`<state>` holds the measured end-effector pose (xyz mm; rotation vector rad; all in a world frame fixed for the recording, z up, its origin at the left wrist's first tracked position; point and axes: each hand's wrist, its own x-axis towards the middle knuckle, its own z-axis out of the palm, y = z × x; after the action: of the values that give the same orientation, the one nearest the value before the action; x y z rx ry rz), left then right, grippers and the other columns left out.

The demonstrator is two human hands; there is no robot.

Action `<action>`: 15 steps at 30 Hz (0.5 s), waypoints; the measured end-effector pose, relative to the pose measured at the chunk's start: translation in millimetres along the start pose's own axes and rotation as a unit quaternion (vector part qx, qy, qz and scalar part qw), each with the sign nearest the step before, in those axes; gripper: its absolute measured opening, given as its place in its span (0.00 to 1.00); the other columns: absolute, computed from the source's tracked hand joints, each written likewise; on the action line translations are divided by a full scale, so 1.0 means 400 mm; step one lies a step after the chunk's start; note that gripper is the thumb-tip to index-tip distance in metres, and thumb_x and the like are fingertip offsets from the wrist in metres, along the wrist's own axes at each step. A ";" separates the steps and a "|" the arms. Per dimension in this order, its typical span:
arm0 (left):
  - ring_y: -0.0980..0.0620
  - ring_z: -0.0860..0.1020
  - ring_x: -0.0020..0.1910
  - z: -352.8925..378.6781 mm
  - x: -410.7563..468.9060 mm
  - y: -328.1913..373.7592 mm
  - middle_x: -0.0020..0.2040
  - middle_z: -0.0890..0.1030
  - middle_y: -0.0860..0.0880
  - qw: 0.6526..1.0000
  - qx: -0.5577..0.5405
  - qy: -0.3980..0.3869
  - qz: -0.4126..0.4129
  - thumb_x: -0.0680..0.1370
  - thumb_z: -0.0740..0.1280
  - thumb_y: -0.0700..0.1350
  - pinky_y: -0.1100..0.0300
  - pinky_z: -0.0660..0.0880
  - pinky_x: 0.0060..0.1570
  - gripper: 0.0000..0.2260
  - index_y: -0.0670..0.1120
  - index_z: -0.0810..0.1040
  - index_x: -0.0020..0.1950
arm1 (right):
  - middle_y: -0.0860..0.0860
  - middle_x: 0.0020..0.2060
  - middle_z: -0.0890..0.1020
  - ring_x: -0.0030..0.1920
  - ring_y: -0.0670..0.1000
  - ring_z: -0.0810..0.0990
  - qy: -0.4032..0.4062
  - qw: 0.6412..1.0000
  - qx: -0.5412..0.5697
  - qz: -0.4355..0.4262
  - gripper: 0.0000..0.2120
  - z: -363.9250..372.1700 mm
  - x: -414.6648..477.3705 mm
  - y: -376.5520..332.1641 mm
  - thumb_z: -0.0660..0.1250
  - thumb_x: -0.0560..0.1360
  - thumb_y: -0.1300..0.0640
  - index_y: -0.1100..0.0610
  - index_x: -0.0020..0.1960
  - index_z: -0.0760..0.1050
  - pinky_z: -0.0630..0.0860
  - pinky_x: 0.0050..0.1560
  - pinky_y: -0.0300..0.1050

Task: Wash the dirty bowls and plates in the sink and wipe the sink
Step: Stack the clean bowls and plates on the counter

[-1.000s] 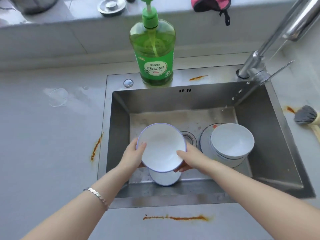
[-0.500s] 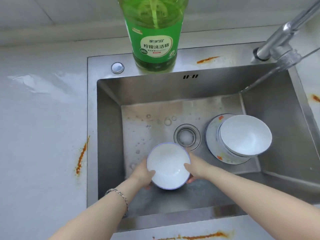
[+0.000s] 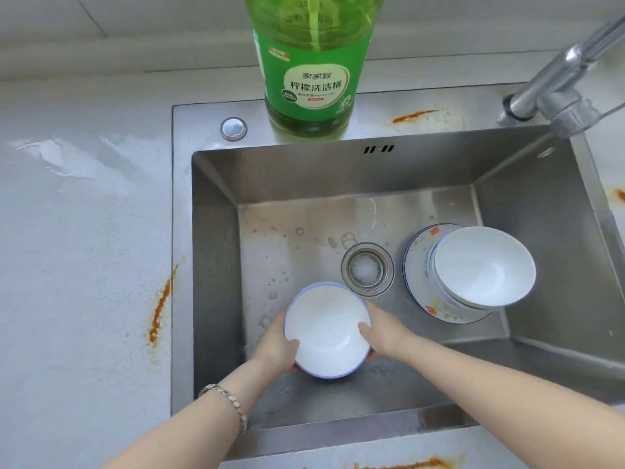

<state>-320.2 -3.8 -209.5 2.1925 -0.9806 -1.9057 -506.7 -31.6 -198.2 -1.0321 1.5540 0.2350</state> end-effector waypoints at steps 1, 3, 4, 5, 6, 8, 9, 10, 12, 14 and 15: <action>0.43 0.73 0.55 -0.010 -0.015 0.008 0.59 0.72 0.49 1.000 -0.005 0.011 0.018 0.74 0.56 0.30 0.50 0.80 0.40 0.29 0.52 0.63 0.71 | 0.57 0.62 0.73 0.41 0.56 0.76 0.013 1.000 0.000 -0.013 0.24 -0.003 -0.012 -0.007 0.52 0.78 0.65 0.53 0.73 0.56 0.73 0.20 0.35; 0.46 0.73 0.55 -0.038 -0.054 0.031 0.58 0.73 0.50 0.997 -0.017 0.036 0.062 0.73 0.56 0.30 0.56 0.80 0.36 0.29 0.53 0.64 0.71 | 0.56 0.61 0.75 0.46 0.57 0.78 0.048 0.998 -0.013 -0.046 0.26 -0.015 -0.043 -0.030 0.53 0.78 0.63 0.50 0.74 0.55 0.79 0.34 0.42; 0.46 0.73 0.57 -0.056 -0.075 0.049 0.59 0.73 0.51 0.994 -0.009 0.056 0.093 0.73 0.57 0.30 0.57 0.80 0.39 0.30 0.53 0.63 0.71 | 0.56 0.58 0.77 0.48 0.58 0.79 0.072 0.995 -0.034 -0.067 0.26 -0.026 -0.063 -0.045 0.54 0.79 0.61 0.49 0.75 0.53 0.79 0.43 0.44; 0.47 0.73 0.59 -0.074 -0.097 0.069 0.60 0.73 0.51 0.988 0.000 0.077 0.131 0.73 0.58 0.31 0.54 0.79 0.46 0.31 0.53 0.62 0.73 | 0.56 0.53 0.79 0.47 0.58 0.80 0.098 0.990 -0.046 -0.093 0.27 -0.040 -0.085 -0.064 0.54 0.79 0.60 0.47 0.75 0.52 0.77 0.46 0.44; 0.48 0.73 0.60 -0.091 -0.120 0.093 0.60 0.74 0.52 0.981 0.005 0.096 0.167 0.74 0.59 0.32 0.53 0.77 0.52 0.31 0.54 0.61 0.73 | 0.56 0.47 0.79 0.43 0.57 0.80 0.123 0.984 -0.039 -0.121 0.27 -0.057 -0.111 -0.085 0.54 0.79 0.59 0.46 0.75 0.52 0.76 0.44 0.41; 0.51 0.74 0.57 -0.122 -0.177 0.151 0.58 0.75 0.55 0.965 0.006 0.130 0.228 0.76 0.61 0.34 0.57 0.72 0.56 0.31 0.59 0.59 0.73 | 0.54 0.38 0.77 0.34 0.52 0.77 0.166 0.970 0.001 -0.177 0.27 -0.096 -0.170 -0.132 0.54 0.80 0.59 0.42 0.75 0.51 0.72 0.33 0.33; 0.52 0.76 0.54 -0.135 -0.208 0.182 0.55 0.76 0.56 0.956 0.003 0.147 0.255 0.77 0.62 0.36 0.59 0.71 0.53 0.30 0.62 0.59 0.72 | 0.52 0.34 0.74 0.32 0.50 0.74 0.197 0.958 0.010 -0.206 0.27 -0.116 -0.205 -0.158 0.54 0.80 0.59 0.42 0.75 0.51 0.69 0.30 0.33; 0.52 0.77 0.50 -0.148 -0.238 0.214 0.51 0.77 0.56 0.945 0.002 0.165 0.283 0.77 0.63 0.38 0.60 0.72 0.49 0.30 0.65 0.58 0.71 | 0.49 0.30 0.72 0.32 0.50 0.72 0.236 0.942 0.010 -0.240 0.27 -0.138 -0.238 -0.182 0.55 0.80 0.59 0.42 0.75 0.51 0.69 0.32 0.36; 0.56 0.77 0.42 -0.170 -0.300 0.276 0.44 0.78 0.55 0.919 0.004 0.203 0.339 0.78 0.63 0.39 0.63 0.71 0.41 0.30 0.67 0.57 0.70 | 0.47 0.31 0.73 0.35 0.52 0.73 0.308 0.897 0.019 -0.318 0.28 -0.178 -0.296 -0.221 0.56 0.80 0.59 0.42 0.74 0.48 0.67 0.39 0.43; 0.59 0.75 0.35 -0.187 -0.360 0.327 0.40 0.77 0.52 0.889 0.006 0.245 0.388 0.78 0.64 0.40 0.66 0.67 0.35 0.29 0.64 0.57 0.70 | 0.48 0.36 0.76 0.33 0.46 0.74 0.357 0.846 0.041 -0.394 0.29 -0.212 -0.346 -0.250 0.58 0.80 0.59 0.44 0.70 0.44 0.68 0.39 0.39; 0.61 0.74 0.34 -0.193 -0.391 0.350 0.40 0.76 0.51 0.873 0.004 0.262 0.412 0.78 0.64 0.40 0.69 0.66 0.33 0.29 0.66 0.57 0.69 | 0.48 0.37 0.76 0.30 0.43 0.73 0.375 0.821 0.046 -0.428 0.28 -0.228 -0.369 -0.262 0.58 0.79 0.58 0.46 0.70 0.44 0.69 0.38 0.33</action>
<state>-311.0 -62.4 6.0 1.6800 -1.4528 -0.8676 -508.9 -83.4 -2.1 -1.7558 1.5515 -0.9744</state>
